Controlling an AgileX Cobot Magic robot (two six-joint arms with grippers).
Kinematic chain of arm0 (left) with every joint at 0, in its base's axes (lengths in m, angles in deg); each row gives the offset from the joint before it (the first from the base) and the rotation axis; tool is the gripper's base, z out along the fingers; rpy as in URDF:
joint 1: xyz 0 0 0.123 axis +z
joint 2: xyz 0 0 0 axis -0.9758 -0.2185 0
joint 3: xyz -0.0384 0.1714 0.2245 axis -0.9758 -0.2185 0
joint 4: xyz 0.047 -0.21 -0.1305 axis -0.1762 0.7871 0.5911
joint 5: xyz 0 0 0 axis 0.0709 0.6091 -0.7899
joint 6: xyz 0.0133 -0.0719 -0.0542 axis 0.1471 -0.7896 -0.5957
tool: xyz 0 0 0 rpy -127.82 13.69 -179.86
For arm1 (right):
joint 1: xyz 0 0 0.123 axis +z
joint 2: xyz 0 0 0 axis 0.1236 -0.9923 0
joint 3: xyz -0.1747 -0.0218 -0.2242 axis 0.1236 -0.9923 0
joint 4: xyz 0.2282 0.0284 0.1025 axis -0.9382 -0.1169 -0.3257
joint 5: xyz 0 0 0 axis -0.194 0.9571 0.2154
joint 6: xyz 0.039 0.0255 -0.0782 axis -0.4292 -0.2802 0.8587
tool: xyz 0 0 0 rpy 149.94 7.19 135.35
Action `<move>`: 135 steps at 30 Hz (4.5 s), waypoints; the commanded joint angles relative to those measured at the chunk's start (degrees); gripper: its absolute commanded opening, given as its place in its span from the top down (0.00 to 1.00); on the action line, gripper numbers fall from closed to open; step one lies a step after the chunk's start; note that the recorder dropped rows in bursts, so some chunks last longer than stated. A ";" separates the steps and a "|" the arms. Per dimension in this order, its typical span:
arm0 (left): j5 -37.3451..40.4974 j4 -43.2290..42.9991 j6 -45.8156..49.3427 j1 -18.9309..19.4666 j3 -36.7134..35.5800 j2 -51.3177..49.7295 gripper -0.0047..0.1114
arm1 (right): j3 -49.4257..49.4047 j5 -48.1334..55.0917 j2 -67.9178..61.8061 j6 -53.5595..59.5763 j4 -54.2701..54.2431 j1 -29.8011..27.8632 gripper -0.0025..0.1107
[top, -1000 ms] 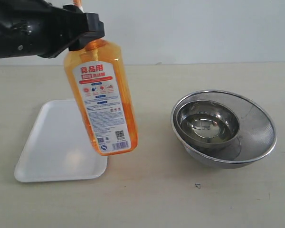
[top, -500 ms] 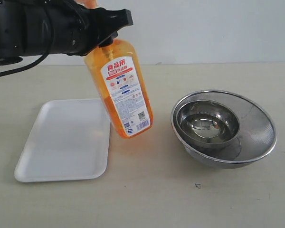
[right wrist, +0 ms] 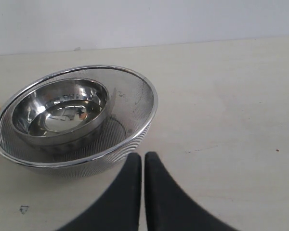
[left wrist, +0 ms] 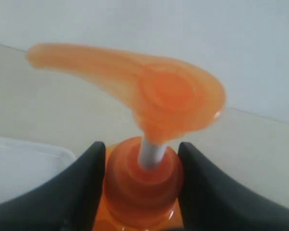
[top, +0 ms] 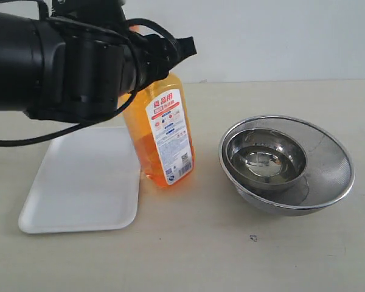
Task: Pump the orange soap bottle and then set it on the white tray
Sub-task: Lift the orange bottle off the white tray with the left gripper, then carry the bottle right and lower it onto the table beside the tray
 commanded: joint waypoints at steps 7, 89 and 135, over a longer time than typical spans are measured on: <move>-9.50 -11.76 -10.42 -4.58 1.35 -0.06 0.92 | 0.00 -0.64 0.24 0.00 0.15 -0.14 0.98; 3.84 -10.82 13.47 -4.69 -2.90 -0.47 0.38 | 0.00 -0.64 0.24 0.00 0.15 -0.14 0.98; -1.87 -2.69 6.12 -5.32 -2.15 -0.47 0.92 | 0.00 -0.64 0.24 0.00 0.15 -0.14 0.98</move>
